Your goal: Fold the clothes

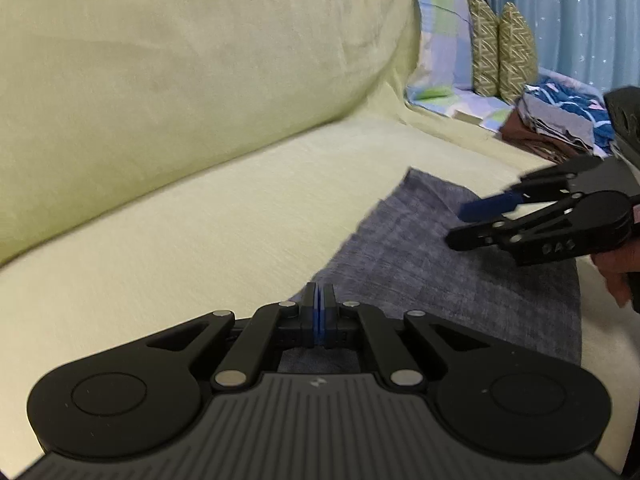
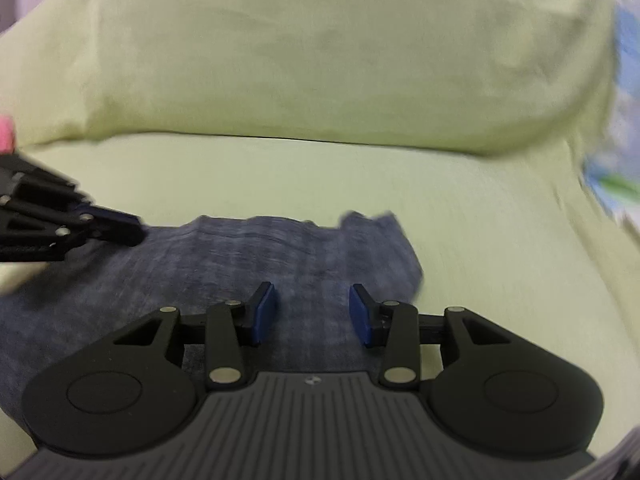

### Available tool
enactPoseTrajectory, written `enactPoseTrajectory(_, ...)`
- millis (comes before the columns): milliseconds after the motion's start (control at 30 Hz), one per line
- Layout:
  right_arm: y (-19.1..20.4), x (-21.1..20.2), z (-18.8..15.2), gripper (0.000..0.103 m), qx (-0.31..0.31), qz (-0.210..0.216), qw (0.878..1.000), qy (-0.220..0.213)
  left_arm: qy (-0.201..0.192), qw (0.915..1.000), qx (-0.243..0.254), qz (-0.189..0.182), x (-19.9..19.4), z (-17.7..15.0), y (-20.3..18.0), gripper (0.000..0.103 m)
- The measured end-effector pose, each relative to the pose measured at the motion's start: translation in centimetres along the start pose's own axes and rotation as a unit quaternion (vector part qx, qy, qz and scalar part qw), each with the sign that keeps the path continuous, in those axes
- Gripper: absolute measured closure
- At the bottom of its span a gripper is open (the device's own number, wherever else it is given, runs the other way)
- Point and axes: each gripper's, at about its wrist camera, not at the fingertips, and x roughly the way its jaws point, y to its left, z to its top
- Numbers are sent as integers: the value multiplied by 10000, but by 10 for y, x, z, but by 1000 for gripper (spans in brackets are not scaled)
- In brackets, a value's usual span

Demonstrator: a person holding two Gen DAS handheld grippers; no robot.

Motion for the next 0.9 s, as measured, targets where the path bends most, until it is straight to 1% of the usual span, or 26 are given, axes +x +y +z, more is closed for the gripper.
enactPoseTrajectory(67,4,-12,0,67,101,51,9999,-119,-79,9998,-181,-89,-15,-4,1,103)
enactPoseTrajectory(133,19,-30,-5,67,90,284,9991,-287,-176,9988,-373,-273,-33,-13,-1,103)
enactPoseTrajectory(200,34,-40,-13,66,12,412,9987,-312,-188,9982,-440,-359,-39,-19,-5,103)
enactPoseTrajectory(267,50,-46,-23,65,-93,560,9979,-304,5,9984,-395,-417,-36,-31,-14,103)
enactPoseTrajectory(333,63,-40,-34,64,-183,660,9976,-55,149,9987,-302,-375,-27,-38,-18,103)
enactPoseTrajectory(367,66,-37,-38,64,-182,624,9979,30,173,9989,-255,-354,-24,-41,-19,103)
enactPoseTrajectory(400,69,-39,-38,64,-168,588,9981,11,145,9990,-245,-350,-23,-42,-19,103)
enactPoseTrajectory(533,77,-59,-41,64,-73,484,9986,-208,67,9991,-297,-287,-29,-37,-20,103)
enactPoseTrajectory(600,84,-65,-46,63,-192,507,9984,-177,34,9991,-315,-263,-37,-38,-20,103)
enactPoseTrajectory(633,87,-65,-50,63,-284,520,9982,-81,18,9991,-343,-259,-42,-39,-21,103)
enactPoseTrajectory(700,87,-65,-57,63,-316,480,9983,8,-14,9986,-448,-290,-55,-44,-23,103)
enactPoseTrajectory(800,88,-73,-57,63,-268,411,9988,-30,-57,9968,-639,-468,-71,-51,-29,103)
enactPoseTrajectory(833,89,-76,-57,63,-268,383,9989,-39,-18,9966,-632,-524,-73,-53,-33,103)
enactPoseTrajectory(900,91,-74,-60,62,-271,371,9989,60,189,9979,-427,-439,-66,-61,-44,103)
